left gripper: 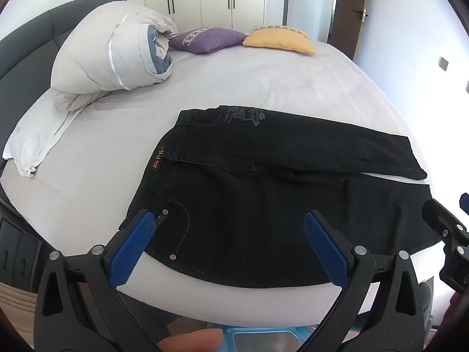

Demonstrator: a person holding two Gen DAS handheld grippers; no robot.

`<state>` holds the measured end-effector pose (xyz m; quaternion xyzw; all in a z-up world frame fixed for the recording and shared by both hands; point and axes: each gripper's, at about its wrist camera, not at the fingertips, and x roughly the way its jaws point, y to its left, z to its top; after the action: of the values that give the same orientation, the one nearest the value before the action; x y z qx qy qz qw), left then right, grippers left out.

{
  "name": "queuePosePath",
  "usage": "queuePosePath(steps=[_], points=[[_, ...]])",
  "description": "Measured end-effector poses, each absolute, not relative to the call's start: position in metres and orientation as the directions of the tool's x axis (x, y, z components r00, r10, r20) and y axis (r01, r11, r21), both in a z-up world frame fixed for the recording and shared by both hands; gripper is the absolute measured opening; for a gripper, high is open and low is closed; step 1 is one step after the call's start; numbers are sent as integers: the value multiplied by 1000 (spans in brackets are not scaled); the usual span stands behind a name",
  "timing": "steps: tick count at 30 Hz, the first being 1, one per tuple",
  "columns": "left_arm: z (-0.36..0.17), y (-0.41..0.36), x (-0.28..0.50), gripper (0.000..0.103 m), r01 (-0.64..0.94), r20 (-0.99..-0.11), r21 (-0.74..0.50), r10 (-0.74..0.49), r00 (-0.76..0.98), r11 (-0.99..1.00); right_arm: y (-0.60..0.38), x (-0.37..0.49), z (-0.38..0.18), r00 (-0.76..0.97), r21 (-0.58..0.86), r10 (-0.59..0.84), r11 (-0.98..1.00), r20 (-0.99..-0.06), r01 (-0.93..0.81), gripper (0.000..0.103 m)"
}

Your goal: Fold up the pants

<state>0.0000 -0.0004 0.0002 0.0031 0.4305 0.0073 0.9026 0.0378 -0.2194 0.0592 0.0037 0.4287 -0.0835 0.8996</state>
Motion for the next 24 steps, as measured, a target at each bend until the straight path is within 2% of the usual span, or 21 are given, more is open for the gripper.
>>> queuePosePath(steps=[24], points=[[-1,-9,-2,103,0,-775,9,7,632,1000,-218,37,63,626,-53,-139,987,-767,153,103]])
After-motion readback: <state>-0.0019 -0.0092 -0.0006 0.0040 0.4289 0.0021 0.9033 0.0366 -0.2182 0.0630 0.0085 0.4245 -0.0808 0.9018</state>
